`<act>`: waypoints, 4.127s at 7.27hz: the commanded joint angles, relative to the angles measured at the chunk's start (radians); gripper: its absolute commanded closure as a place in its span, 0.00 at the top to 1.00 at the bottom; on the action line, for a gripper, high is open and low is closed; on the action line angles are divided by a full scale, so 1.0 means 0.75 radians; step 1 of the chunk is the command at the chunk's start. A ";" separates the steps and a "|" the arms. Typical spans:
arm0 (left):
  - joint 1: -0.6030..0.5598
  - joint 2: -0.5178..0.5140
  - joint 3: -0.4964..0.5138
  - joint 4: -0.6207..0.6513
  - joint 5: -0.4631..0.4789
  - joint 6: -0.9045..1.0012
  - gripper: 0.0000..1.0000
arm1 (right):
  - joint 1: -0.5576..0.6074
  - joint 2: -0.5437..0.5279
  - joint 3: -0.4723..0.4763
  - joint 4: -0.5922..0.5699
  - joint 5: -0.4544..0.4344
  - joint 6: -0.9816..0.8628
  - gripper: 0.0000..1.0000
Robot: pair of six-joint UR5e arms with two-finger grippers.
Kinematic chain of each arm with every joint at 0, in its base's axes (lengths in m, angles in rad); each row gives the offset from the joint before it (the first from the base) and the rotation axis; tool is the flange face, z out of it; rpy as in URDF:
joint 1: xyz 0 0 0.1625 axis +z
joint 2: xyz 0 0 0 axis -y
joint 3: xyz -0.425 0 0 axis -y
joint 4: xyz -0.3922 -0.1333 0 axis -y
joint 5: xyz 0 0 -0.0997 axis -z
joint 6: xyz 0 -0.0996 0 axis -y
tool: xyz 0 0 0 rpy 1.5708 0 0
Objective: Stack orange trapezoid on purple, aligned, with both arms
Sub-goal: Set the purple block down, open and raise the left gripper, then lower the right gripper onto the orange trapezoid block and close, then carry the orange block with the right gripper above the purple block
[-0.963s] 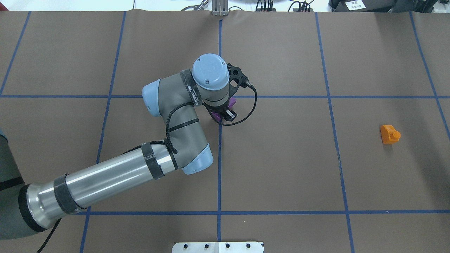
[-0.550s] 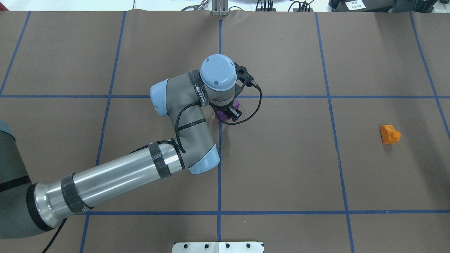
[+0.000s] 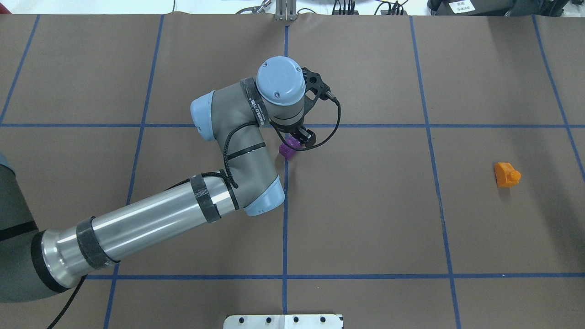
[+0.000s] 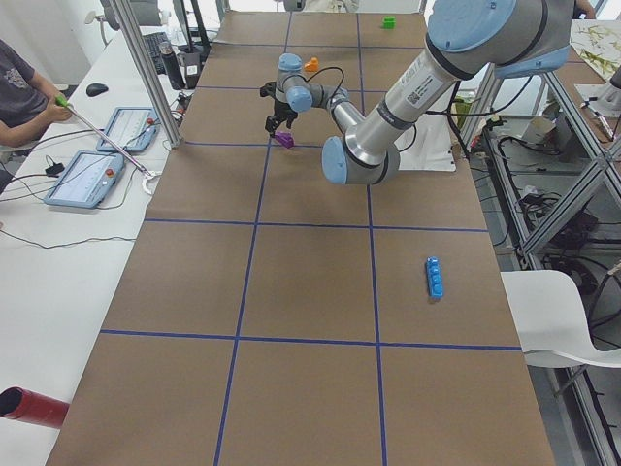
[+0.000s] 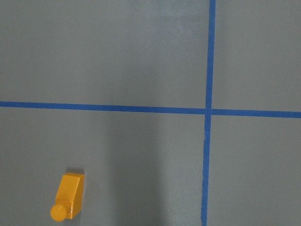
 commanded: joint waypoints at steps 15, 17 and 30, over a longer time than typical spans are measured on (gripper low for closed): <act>-0.387 0.275 -0.452 0.294 -0.365 0.048 1.00 | -0.747 -0.076 -0.073 0.640 -0.298 0.892 1.00; -0.387 0.275 -0.456 0.294 -0.365 0.048 1.00 | -0.756 -0.076 -0.098 0.640 -0.296 0.892 1.00; -0.495 0.462 -0.568 0.303 -0.405 0.148 1.00 | -0.688 0.425 0.086 0.049 -0.169 1.073 0.00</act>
